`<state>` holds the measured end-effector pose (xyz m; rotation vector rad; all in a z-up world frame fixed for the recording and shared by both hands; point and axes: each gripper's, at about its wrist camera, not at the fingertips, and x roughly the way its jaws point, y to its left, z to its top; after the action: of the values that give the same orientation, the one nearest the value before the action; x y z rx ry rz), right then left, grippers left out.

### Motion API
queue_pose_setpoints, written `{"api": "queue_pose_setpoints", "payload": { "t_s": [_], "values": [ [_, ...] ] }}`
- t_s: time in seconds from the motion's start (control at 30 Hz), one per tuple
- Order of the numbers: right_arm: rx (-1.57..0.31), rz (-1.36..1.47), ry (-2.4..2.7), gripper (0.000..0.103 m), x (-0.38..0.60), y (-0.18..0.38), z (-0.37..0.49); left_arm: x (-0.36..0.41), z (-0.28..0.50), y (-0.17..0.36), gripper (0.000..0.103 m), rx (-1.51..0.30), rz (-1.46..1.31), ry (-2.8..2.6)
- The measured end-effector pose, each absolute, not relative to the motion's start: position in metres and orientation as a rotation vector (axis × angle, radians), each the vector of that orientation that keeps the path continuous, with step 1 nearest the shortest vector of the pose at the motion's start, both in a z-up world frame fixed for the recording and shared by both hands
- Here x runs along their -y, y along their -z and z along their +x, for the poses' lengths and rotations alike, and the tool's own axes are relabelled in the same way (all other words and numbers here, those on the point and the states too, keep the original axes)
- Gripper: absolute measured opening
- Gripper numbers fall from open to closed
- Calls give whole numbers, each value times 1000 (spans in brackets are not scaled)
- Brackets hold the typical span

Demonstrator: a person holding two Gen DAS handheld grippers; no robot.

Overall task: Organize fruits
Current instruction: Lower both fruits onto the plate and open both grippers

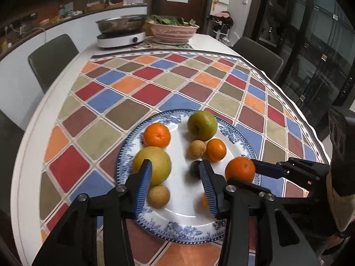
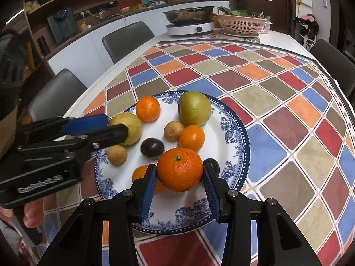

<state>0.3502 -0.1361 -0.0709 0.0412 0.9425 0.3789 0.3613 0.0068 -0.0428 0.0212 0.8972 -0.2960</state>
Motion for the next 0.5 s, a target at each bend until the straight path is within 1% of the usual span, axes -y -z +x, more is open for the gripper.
{"api": "queue_pose_setpoints", "payload": {
  "t_s": [0.1,0.33,0.5],
  "values": [
    [-927,47,-372,48,139,67,348,-9,353,37,46,-889,30,269],
    [-860,32,-345,48,145,42,328,-13,324,19,50,-839,30,236],
    [-800,27,-334,48,150,18,304,-12,299,6,58,-783,20,220]
  ]
}}
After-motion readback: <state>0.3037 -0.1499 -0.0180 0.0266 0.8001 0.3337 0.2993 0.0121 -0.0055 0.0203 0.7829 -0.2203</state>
